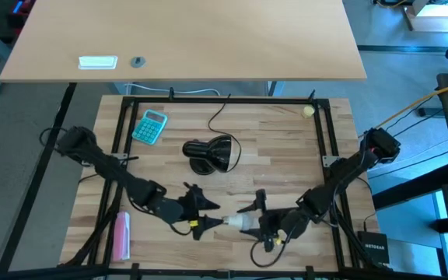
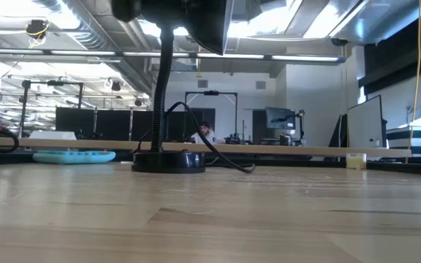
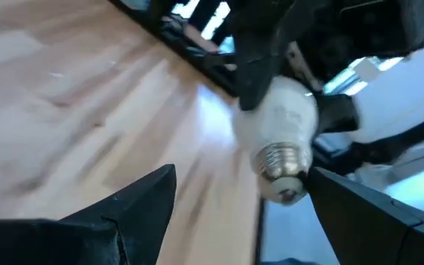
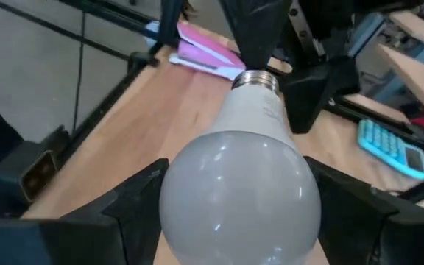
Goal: Screw lightbulb
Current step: Insert the lightbulb into the black lamp
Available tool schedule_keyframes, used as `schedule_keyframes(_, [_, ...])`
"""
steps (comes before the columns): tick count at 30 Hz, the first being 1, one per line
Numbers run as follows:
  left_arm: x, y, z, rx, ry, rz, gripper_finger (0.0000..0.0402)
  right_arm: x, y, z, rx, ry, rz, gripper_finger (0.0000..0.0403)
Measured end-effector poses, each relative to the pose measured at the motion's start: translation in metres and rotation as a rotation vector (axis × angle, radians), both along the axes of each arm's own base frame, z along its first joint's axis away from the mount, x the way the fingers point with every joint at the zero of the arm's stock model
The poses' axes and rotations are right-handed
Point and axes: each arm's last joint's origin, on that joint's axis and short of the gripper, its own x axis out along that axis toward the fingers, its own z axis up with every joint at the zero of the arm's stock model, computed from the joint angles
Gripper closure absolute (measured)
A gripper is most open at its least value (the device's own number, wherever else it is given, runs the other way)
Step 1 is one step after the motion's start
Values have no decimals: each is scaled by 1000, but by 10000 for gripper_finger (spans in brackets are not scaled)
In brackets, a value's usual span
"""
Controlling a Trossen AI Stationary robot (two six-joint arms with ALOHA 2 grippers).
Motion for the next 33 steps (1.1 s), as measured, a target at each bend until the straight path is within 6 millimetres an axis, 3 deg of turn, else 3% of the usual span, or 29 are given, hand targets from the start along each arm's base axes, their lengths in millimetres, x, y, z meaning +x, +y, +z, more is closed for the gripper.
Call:
schedule_keyframes(7, [12, 0, -9, -47, -35, 18, 107, 1, -2, 3, -35, -32, -50, 123])
schedule_keyframes(15, [13, 2, 2, -26, -111, 14, 131, 1, -2, 3, -38, -30, -41, 123])
schedule_keyframes(25, [12, 2, -1, 6, -85, -1, 159, 1, -2, 4, -31, -39, -42, 123])
schedule_keyframes(29, [12, 2, -1, 28, -88, -8, 189, 2, -1, 4, -27, -44, -42, 123])
schedule_keyframes(33, [12, 2, 0, 60, -92, -19, 247, 2, -2, 4, -27, -45, -43, 123])
